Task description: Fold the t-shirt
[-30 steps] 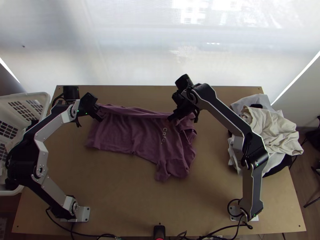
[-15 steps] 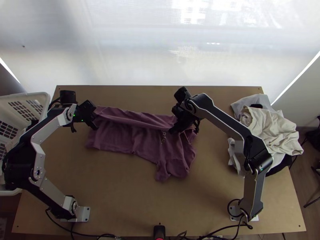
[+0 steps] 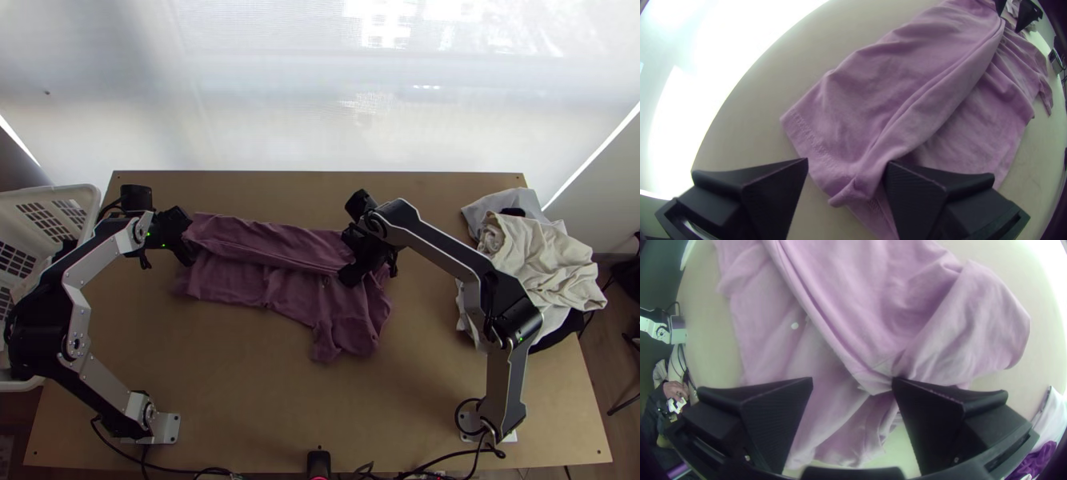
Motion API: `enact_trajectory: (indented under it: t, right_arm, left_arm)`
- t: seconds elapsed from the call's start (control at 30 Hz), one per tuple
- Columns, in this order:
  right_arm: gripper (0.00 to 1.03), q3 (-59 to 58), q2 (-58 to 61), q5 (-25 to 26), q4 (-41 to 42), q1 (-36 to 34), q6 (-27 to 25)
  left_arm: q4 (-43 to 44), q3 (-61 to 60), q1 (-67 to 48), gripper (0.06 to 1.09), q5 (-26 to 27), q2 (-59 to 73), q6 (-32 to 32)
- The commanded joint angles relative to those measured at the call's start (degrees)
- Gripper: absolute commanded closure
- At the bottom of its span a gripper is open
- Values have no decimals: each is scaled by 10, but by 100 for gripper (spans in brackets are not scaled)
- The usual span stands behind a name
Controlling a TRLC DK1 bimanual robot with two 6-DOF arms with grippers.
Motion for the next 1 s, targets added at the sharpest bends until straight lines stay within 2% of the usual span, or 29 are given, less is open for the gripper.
enact_trajectory:
  t: [0.0,0.1,0.27,0.37,0.5,0.57,0.7,0.83,0.97]
  right_arm:
    - [5,-1,-23,4,-8,2,-10]
    - [5,-1,-55,33,-8,-3,-7]
    - [5,-24,-113,38,-16,-16,1]
    - [5,-64,-155,39,-48,-2,2]
    - [5,-128,-191,47,-47,13,2]
    - [5,-154,-202,46,-49,20,8]
    - [5,-204,-235,46,-48,69,23]
    - [5,-234,-250,46,-44,106,25]
    - [5,-235,-253,44,-50,138,25]
  left_arm:
    - [2,0,1,10,0,-13,-9]
    - [-2,38,25,10,0,-19,-28]
    - [-49,67,66,10,2,-53,-31]
    - [-139,41,72,11,24,-100,17]
    - [-145,-42,94,11,24,-145,92]
    - [-155,-67,101,11,24,-166,107]
    - [-249,-97,88,11,29,-221,136]
    - [-225,-178,70,11,29,-272,181]
    - [-224,-199,45,11,31,-311,180]
